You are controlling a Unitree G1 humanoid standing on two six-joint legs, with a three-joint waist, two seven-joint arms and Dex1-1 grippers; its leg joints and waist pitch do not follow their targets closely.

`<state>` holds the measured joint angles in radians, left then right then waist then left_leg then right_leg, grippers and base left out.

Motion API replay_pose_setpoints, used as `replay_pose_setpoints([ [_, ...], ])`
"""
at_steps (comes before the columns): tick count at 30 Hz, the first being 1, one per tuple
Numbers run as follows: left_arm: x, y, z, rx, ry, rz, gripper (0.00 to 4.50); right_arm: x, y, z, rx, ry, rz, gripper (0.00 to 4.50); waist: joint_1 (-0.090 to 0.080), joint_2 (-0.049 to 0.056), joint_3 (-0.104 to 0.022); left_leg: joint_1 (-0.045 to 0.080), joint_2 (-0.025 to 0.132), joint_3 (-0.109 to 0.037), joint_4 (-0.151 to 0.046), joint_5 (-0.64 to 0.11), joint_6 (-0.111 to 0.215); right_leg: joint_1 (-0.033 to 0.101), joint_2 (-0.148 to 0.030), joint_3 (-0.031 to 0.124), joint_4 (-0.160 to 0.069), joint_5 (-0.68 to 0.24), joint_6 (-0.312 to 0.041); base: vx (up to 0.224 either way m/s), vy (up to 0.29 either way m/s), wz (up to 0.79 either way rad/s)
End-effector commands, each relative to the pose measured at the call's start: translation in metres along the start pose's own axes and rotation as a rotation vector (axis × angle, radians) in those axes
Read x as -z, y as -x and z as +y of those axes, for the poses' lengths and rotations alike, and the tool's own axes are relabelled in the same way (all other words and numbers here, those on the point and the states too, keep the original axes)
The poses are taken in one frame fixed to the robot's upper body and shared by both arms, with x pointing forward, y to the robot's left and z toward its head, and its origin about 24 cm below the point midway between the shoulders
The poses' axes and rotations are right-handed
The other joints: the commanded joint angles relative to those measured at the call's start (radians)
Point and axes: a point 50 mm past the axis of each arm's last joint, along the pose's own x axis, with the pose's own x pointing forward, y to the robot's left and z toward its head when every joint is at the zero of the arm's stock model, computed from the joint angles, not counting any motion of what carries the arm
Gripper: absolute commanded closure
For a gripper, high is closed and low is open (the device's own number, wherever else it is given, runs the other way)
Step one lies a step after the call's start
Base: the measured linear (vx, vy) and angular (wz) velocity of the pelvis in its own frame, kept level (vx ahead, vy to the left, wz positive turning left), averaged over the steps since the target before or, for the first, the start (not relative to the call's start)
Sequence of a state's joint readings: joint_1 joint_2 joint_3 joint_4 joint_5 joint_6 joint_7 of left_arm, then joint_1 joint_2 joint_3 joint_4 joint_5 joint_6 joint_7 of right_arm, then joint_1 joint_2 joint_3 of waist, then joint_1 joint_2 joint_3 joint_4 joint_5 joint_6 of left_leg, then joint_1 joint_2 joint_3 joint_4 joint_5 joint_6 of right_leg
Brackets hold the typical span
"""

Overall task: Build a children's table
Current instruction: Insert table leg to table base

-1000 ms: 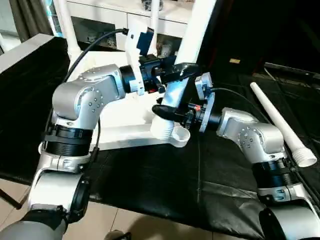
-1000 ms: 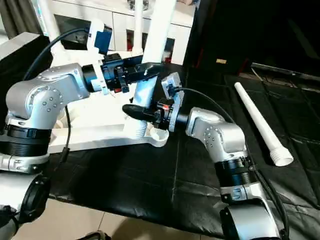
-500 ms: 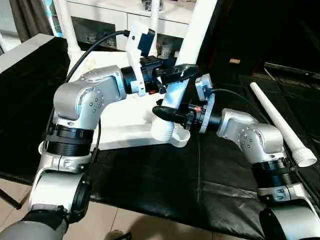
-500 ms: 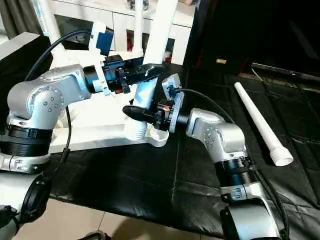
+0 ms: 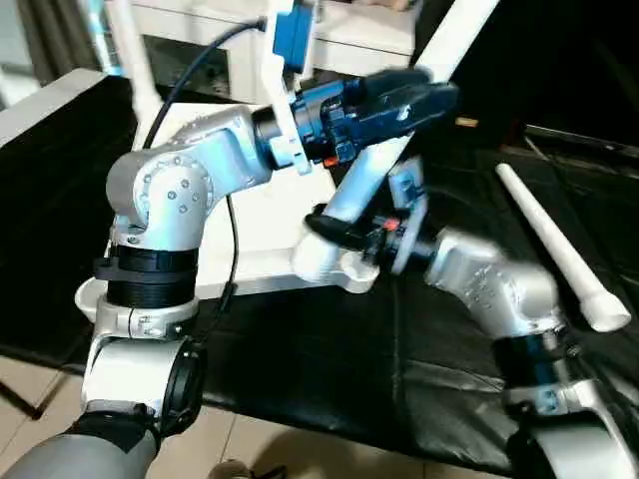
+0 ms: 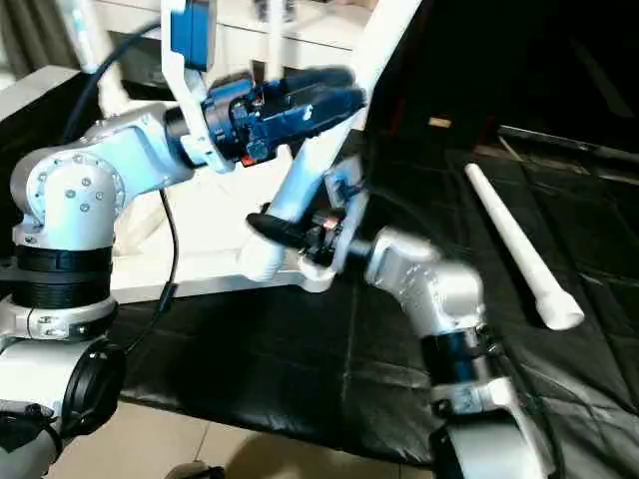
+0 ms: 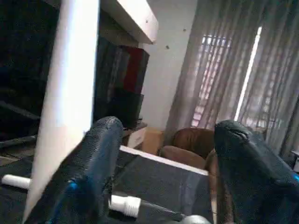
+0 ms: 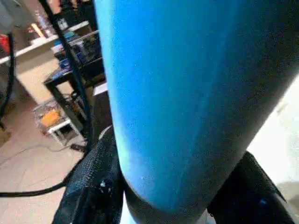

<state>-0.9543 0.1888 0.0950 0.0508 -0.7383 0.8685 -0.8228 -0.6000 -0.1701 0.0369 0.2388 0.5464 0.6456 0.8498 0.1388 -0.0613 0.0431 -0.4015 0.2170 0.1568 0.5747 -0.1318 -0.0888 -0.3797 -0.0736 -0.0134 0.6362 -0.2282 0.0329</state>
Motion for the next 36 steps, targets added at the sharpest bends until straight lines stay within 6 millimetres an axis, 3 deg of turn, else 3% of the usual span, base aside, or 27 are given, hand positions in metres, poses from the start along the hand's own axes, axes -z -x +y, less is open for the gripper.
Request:
replay_pose_setpoints([
  [1, -0.004, 0.008, 0.006, -0.07, -0.072, -0.002, 0.65, -0.006, 0.004, -0.003, 0.044, 0.055, -0.019, 2.61, 0.0, 0.012, -0.069, 0.034, -0.008, 0.018, -0.053, -0.13, -0.047, 0.046, -0.031, 0.008, -0.06, 0.107, -0.212, 0.0, 0.0, 0.0],
  [3, 0.007, 0.031, 0.02, -0.204, -0.17, 0.088, 0.6, 0.002, 0.01, -0.02, 0.186, 0.124, 0.021, 2.61, -0.004, 0.02, -0.069, 0.035, -0.007, 0.015, -0.056, -0.146, -0.065, 0.045, -0.031, 0.009, -0.063, 0.082, -0.179, 0.0, 0.0, 0.0],
  [5, 0.013, 0.038, 0.021, -0.233, -0.175, 0.124, 0.6, 0.003, 0.014, -0.026, 0.239, 0.138, 0.021, 2.61, -0.007, 0.021, -0.067, 0.037, -0.005, 0.016, -0.059, -0.166, -0.085, 0.039, -0.032, 0.009, -0.066, 0.041, -0.158, 0.0, 0.0, 0.0],
  [8, 0.024, 0.053, 0.023, -0.258, -0.184, 0.16, 0.6, 0.006, 0.025, -0.04, 0.381, 0.203, 0.016, 2.61, -0.007, 0.027, -0.07, 0.04, -0.004, 0.017, -0.056, -0.162, -0.101, 0.032, -0.028, 0.008, -0.06, 0.072, -0.173, 0.0, 0.0, 0.0],
  [13, 0.065, 0.076, 0.036, -0.34, -0.21, 0.38, 0.6, 0.003, 0.038, -0.049, 0.493, 0.193, -0.061, 2.61, -0.01, 0.031, -0.07, 0.038, -0.006, 0.015, -0.057, -0.175, -0.091, 0.036, -0.026, 0.008, -0.059, 0.085, -0.164, 0.0, 0.0, 0.0],
  [14, 0.077, 0.08, 0.041, -0.356, -0.24, 0.46, 0.6, 0.002, 0.04, -0.05, 0.508, 0.199, -0.078, 2.61, -0.009, 0.037, -0.07, 0.038, -0.007, 0.015, -0.057, -0.176, -0.089, 0.034, -0.026, 0.009, -0.06, 0.078, -0.157, 0.0, 0.0, 0.0],
  [16, 0.097, 0.087, 0.047, -0.363, -0.266, 0.587, 0.6, -0.001, 0.044, -0.051, 0.527, 0.204, -0.099, 2.61, -0.012, 0.033, -0.07, 0.038, -0.007, 0.016, -0.057, -0.19, -0.088, 0.035, -0.027, 0.01, -0.062, 0.059, -0.149, 0.0, 0.0, 0.0],
  [17, 0.106, 0.09, 0.05, -0.363, -0.28, 0.644, 0.6, -0.001, 0.045, -0.051, 0.532, 0.205, -0.108, 2.61, -0.013, 0.041, -0.07, 0.037, -0.008, 0.015, -0.058, -0.189, -0.088, 0.034, -0.028, 0.011, -0.062, 0.053, -0.147, 0.0, 0.0, 0.0],
  [22, 0.13, 0.096, 0.06, -0.389, -0.276, 0.748, 0.6, 0.001, 0.047, -0.051, 0.534, 0.217, -0.111, 2.61, -0.023, 0.043, -0.074, 0.034, -0.009, 0.014, -0.054, -0.164, -0.085, 0.039, -0.027, 0.009, -0.056, 0.127, -0.181, 0.0, 0.0, 0.0],
  [26, 0.151, 0.104, 0.071, -0.398, -0.298, 0.831, 0.95, 0.002, 0.048, -0.042, 0.501, 0.226, -0.13, 2.61, -0.031, 0.048, -0.071, 0.033, -0.012, 0.015, -0.052, -0.181, -0.062, 0.042, -0.027, 0.012, -0.064, 0.126, -0.196, 0.0, 0.0, 0.0],
  [27, 0.153, 0.106, 0.073, -0.401, -0.302, 0.838, 0.98, 0.003, 0.048, -0.041, 0.497, 0.233, -0.131, 2.61, -0.03, 0.048, -0.072, 0.033, -0.01, 0.012, -0.053, -0.177, -0.056, 0.045, -0.03, 0.012, -0.059, 0.136, -0.199, 0.0, 0.0, 0.0],
  [28, 0.154, 0.107, 0.074, -0.403, -0.3, 0.84, 0.98, 0.003, 0.048, -0.04, 0.493, 0.238, -0.13, 2.61, -0.03, 0.054, -0.073, 0.033, -0.01, 0.012, -0.052, -0.177, -0.056, 0.044, -0.03, 0.011, -0.058, 0.138, -0.202, 0.0, 0.0, 0.0],
  [29, 0.154, 0.108, 0.076, -0.406, -0.299, 0.841, 1.26, 0.004, 0.048, -0.039, 0.491, 0.24, -0.129, 2.61, -0.032, 0.051, -0.072, 0.032, -0.01, 0.012, -0.052, -0.176, -0.053, 0.045, -0.03, 0.011, -0.058, 0.141, -0.207, 0.0, 0.0, 0.0],
  [30, 0.156, 0.11, 0.078, -0.4, -0.294, 0.846, 1.26, 0.005, 0.048, -0.038, 0.49, 0.243, -0.125, 2.61, -0.034, 0.057, -0.072, 0.034, -0.009, 0.012, -0.053, -0.188, -0.055, 0.042, -0.031, 0.011, -0.058, 0.132, -0.216, 0.0, 0.0, 0.0],
  [32, 0.156, 0.11, 0.078, -0.395, -0.293, 0.851, 1.43, 0.005, 0.049, -0.038, 0.49, 0.245, -0.123, 2.61, -0.036, 0.056, -0.071, 0.036, -0.006, 0.011, -0.054, -0.208, -0.055, 0.041, -0.033, 0.011, -0.06, 0.11, -0.227, 0.0, 0.0, 0.0],
  [33, 0.157, 0.112, 0.079, -0.386, -0.29, 0.855, 1.43, 0.006, 0.048, -0.037, 0.486, 0.248, -0.122, 2.61, -0.036, 0.062, -0.071, 0.037, -0.005, 0.011, -0.055, -0.217, -0.057, 0.04, -0.033, 0.011, -0.059, 0.104, -0.234, 0.0, 0.0, 0.0],
  [36, 0.159, 0.114, 0.082, -0.374, -0.286, 0.864, 1.83, 0.009, 0.048, -0.037, 0.49, 0.245, -0.102, 2.61, -0.037, 0.058, -0.07, 0.035, -0.007, 0.012, -0.054, -0.213, -0.048, 0.041, -0.032, 0.012, -0.061, 0.112, -0.236, 0.0, 0.0, 0.0],
])
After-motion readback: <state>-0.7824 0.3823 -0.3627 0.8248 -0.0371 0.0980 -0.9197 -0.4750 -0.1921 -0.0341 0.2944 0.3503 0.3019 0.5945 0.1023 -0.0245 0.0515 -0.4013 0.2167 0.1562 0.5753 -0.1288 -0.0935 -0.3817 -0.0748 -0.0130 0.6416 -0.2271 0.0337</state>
